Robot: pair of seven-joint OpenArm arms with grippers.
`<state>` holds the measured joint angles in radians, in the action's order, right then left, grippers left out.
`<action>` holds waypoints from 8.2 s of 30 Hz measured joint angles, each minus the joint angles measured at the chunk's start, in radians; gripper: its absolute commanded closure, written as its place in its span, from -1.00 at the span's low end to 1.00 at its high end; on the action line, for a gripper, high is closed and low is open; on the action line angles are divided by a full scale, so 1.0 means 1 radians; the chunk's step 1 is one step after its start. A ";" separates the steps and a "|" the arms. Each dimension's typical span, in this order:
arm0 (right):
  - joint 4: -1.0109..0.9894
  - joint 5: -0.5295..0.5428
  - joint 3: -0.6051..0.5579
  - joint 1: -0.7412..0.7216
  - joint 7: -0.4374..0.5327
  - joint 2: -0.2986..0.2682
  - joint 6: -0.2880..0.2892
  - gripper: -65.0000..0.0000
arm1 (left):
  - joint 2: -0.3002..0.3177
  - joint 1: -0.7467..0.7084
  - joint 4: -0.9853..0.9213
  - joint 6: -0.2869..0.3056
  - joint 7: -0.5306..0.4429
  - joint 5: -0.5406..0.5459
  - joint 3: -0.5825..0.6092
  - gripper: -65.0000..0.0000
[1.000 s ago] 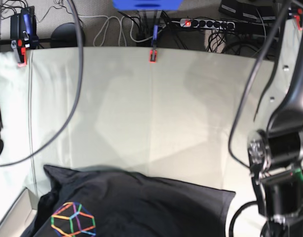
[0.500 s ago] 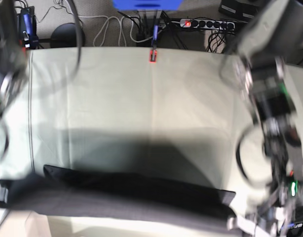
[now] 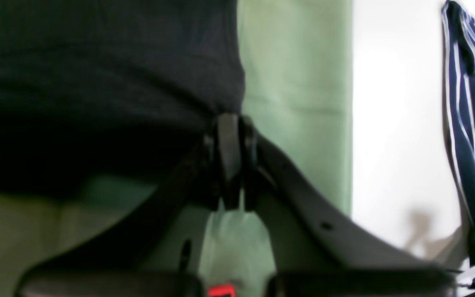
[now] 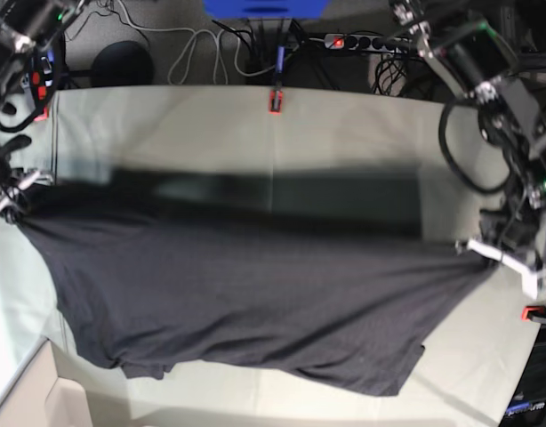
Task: Layout the t-shirt on the table in an organized manner, then fold the t-shirt properly
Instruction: 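Lay the shirt down, stretching it between both grippers, then hold the shirt corners with both grippers and pull them taut, then lift the held shirt edge with both grippers and drag it outward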
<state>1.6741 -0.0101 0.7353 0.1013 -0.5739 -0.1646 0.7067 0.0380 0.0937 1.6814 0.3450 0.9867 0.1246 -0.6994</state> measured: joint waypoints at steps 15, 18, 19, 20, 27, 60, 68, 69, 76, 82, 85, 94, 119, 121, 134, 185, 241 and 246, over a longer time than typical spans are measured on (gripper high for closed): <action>0.066 0.011 0.055 0.334 0.011 0.087 0.001 1.00 | 0.077 -0.198 -0.026 -0.002 -0.006 0.265 -0.156 1.00; 0.069 0.007 0.061 0.362 0.002 0.109 0.003 1.00 | 0.069 -0.222 -0.027 -0.001 -0.006 0.262 -0.155 1.00; 0.080 0.004 0.061 0.372 -0.001 0.113 0.003 1.00 | 0.067 -0.230 -0.027 -0.001 -0.006 0.263 -0.155 1.00; 0.101 0.004 0.060 0.385 -0.002 0.112 0.003 1.00 | 0.067 -0.236 -0.027 -0.001 -0.007 0.264 -0.155 1.00; 0.180 0.007 0.060 0.437 0.008 0.132 0.001 1.00 | 0.068 -0.298 -0.026 -0.001 -0.011 0.262 -0.156 1.00; -0.216 -0.009 -0.048 0.016 -0.137 0.018 -0.004 1.00 | 0.075 -0.024 -0.291 -0.009 -0.017 0.249 -0.122 1.00; -0.227 -0.009 -0.068 -0.076 -0.135 0.017 -0.005 1.00 | 0.100 0.072 -0.366 -0.012 -0.019 0.251 -0.119 1.00; -0.241 -0.009 -0.079 -0.089 -0.133 0.016 -0.005 1.00 | 0.110 0.085 -0.393 -0.015 -0.018 0.249 -0.120 1.00; -0.330 -0.012 -0.086 -0.144 -0.132 0.014 -0.005 1.00 | 0.145 0.108 -0.512 -0.019 -0.129 0.246 -0.070 1.00; -0.397 -0.008 -0.087 -0.221 -0.129 -0.008 -0.004 1.00 | 0.140 0.108 -0.549 -0.019 -0.232 0.254 0.028 0.99; -0.441 -0.010 -0.087 -0.248 -0.131 -0.022 -0.004 1.00 | 0.145 0.103 -0.549 -0.020 -0.232 0.250 0.027 0.98; -0.509 -0.011 -0.086 -0.281 -0.133 -0.038 -0.005 0.97 | 0.184 0.104 -0.638 -0.019 -0.230 0.252 0.029 0.92; -0.201 -0.002 -0.038 -0.010 -0.122 0.084 -0.008 -0.02 | 0.138 -0.086 -0.366 -0.013 -0.234 0.259 0.027 -1.00; -0.185 -0.009 -0.036 0.017 -0.135 0.101 -0.008 -0.02 | 0.116 -0.151 -0.324 -0.004 -0.233 0.265 0.030 -1.00; -0.180 -0.008 -0.036 0.026 -0.130 0.112 -0.008 -0.02 | 0.195 -0.063 -0.589 -0.011 -0.372 0.254 0.137 -1.00; -0.176 -0.007 0.017 0.035 -0.130 0.115 -0.008 -0.04 | 0.171 -0.231 -0.262 -0.015 -0.343 0.269 0.171 1.00; -0.278 -0.009 -0.050 -0.240 -0.142 0.115 -0.008 1.00 | 0.142 -0.254 -0.300 -0.008 -0.341 0.262 0.081 1.00; -0.332 -0.012 -0.049 -0.257 -0.143 0.075 -0.008 0.79 | 0.142 -0.253 -0.300 -0.008 -0.341 0.262 0.081 1.00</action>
<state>1.3422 -0.0219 0.6865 -0.1558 -0.7170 -0.0895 0.6987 0.1795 -0.1593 1.3815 0.3374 0.6456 0.3866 -0.6182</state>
